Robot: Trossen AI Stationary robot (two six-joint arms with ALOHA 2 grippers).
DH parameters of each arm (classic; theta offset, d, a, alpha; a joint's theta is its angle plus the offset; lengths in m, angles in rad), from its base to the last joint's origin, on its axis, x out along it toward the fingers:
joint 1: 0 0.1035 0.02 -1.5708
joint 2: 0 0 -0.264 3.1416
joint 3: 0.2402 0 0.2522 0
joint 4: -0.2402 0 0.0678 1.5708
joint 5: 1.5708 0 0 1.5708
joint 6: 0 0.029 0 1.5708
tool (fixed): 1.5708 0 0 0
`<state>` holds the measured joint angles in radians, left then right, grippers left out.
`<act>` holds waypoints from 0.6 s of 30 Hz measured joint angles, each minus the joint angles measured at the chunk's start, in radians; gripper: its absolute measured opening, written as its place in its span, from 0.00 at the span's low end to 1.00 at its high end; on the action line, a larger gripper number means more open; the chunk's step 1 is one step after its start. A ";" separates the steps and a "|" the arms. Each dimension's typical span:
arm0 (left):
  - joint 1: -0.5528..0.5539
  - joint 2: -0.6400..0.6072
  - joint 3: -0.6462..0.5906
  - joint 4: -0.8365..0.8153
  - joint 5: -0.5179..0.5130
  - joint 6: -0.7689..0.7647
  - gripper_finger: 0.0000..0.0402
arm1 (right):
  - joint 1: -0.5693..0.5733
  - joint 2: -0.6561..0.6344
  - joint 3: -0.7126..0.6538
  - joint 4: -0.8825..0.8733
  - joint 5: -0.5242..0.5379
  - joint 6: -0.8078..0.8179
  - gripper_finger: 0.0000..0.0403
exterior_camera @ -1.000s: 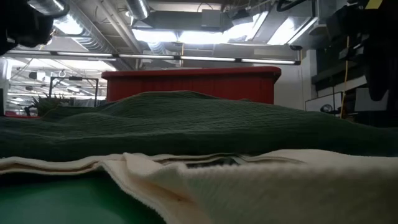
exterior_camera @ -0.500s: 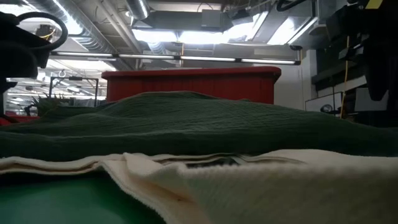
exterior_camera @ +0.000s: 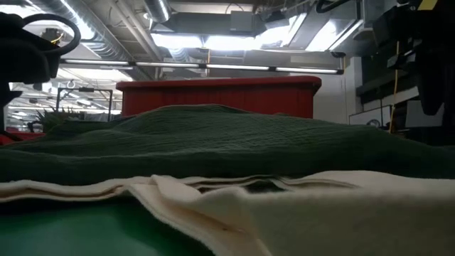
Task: Fold Laundry from Bin
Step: Fold the green shirt
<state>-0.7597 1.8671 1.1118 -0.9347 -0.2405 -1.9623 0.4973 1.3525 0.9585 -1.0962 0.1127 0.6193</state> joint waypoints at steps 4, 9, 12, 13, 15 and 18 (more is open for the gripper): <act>-0.001 -0.001 -0.022 0.036 -0.015 0.001 0.44 | 0.000 0.000 0.000 0.000 0.000 0.000 0.41; -0.002 -0.008 -0.070 0.105 -0.020 0.001 0.36 | 0.000 0.000 0.000 0.004 0.000 0.000 0.41; -0.002 -0.008 -0.070 0.108 -0.023 0.001 0.29 | 0.000 0.000 0.000 0.003 0.000 0.000 0.41; -0.002 -0.010 -0.071 0.110 -0.026 0.002 0.27 | 0.000 0.000 0.000 0.003 0.000 0.000 0.41; -0.002 -0.011 -0.072 0.118 -0.030 0.002 0.22 | 0.000 0.000 0.000 0.003 0.000 0.000 0.41; -0.001 -0.011 -0.067 0.120 -0.036 0.009 0.12 | 0.000 0.000 0.000 0.003 0.000 0.000 0.41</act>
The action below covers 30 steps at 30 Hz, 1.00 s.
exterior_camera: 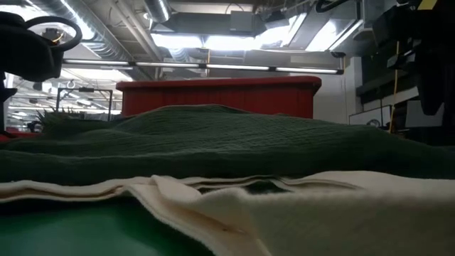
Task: Fold Laundry from Bin
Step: Fold the green shirt
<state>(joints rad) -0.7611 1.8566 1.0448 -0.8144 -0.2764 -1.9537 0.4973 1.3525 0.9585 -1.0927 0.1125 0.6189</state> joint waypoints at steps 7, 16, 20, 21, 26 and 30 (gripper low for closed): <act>0.002 -0.032 0.031 -0.058 -0.005 0.027 0.03 | 0.000 0.000 0.000 0.000 0.000 -0.003 0.41; 0.025 -0.193 0.043 -0.131 -0.018 0.027 0.01 | 0.000 0.000 0.020 -0.024 0.000 -0.043 0.41; 0.051 -0.270 0.045 -0.125 -0.028 0.073 0.01 | 0.000 -0.001 0.077 -0.055 0.001 -0.079 0.41; 0.060 -0.289 0.045 -0.116 -0.034 0.084 0.01 | 0.000 -0.001 0.095 -0.058 0.004 -0.083 0.41; 0.115 -0.359 0.046 -0.040 -0.109 0.166 0.01 | 0.000 -0.001 0.177 -0.060 0.036 -0.131 0.41; 0.181 -0.371 0.047 0.088 -0.133 0.299 0.01 | 0.000 -0.001 0.241 -0.060 0.074 -0.178 0.41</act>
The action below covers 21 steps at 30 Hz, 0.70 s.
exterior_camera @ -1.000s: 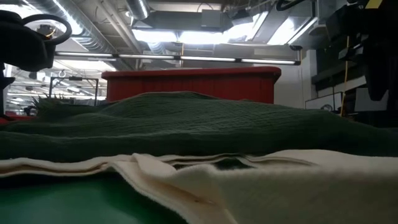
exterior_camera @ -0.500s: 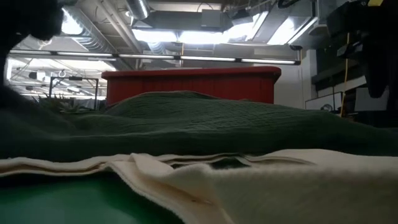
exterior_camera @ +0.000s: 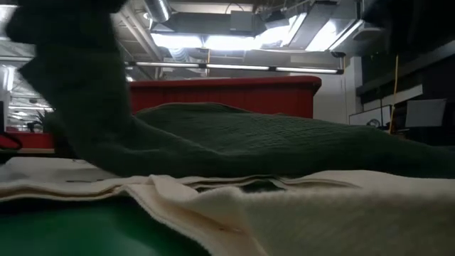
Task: Fold Laundry from Bin
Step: Fold the green shirt
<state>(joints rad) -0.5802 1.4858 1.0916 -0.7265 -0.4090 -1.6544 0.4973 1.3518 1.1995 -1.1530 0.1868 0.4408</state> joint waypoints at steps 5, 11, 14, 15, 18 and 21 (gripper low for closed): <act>0.094 0.007 0.000 0.189 -0.001 0.197 0.01 | 0.000 0.000 0.075 0.000 0.064 -0.043 0.41; 0.214 0.007 0.001 0.394 0.001 0.420 0.01 | 0.000 0.000 0.137 0.003 0.132 -0.055 0.41; 0.268 0.019 0.001 0.512 0.022 0.529 0.01 | 0.000 0.000 0.160 0.003 0.145 -0.055 0.41; 0.283 0.029 0.001 0.551 0.035 0.563 0.01 | 0.000 0.000 0.167 0.001 0.146 -0.055 0.41; 0.326 0.063 0.001 0.675 0.084 0.646 0.01 | 0.000 0.000 0.190 0.001 0.144 -0.055 0.41; 0.362 0.108 0.001 0.821 0.135 0.706 0.01 | 0.000 0.000 0.214 -0.001 0.144 -0.055 0.41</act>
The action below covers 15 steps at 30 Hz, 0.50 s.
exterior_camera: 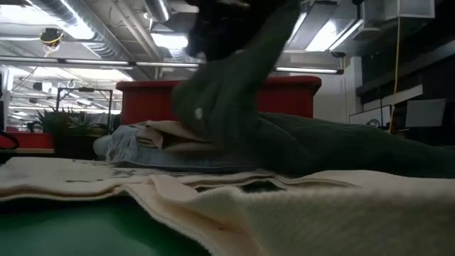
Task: Fold Laundry from Bin
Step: Fold the green shirt
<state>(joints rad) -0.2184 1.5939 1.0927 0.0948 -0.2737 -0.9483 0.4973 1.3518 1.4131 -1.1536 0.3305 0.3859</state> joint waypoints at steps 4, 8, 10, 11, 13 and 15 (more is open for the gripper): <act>0.039 0.068 0.000 0.179 0.070 0.043 0.01 | 0.000 0.000 0.034 -0.001 0.000 -0.015 0.41; 0.071 0.122 0.001 0.297 0.102 0.044 0.01 | 0.000 0.000 0.076 -0.020 0.000 -0.059 0.41; 0.081 0.144 0.001 0.350 0.106 0.045 0.01 | 0.000 0.000 0.097 -0.034 0.007 -0.079 0.41; 0.085 0.154 0.004 0.371 0.107 0.048 0.01 | 0.000 0.000 0.106 -0.035 0.019 -0.085 0.41; 0.090 0.178 0.028 0.387 0.108 0.066 0.01 | 0.000 0.000 0.124 -0.035 0.039 -0.105 0.41; 0.092 0.210 0.077 0.388 0.109 0.091 0.01 | 0.000 0.000 0.145 -0.034 0.046 -0.125 0.41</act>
<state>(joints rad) -0.1261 1.8040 1.1698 0.4828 -0.1646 -0.8572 0.4969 1.3518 1.5581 -1.1881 0.3767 0.2608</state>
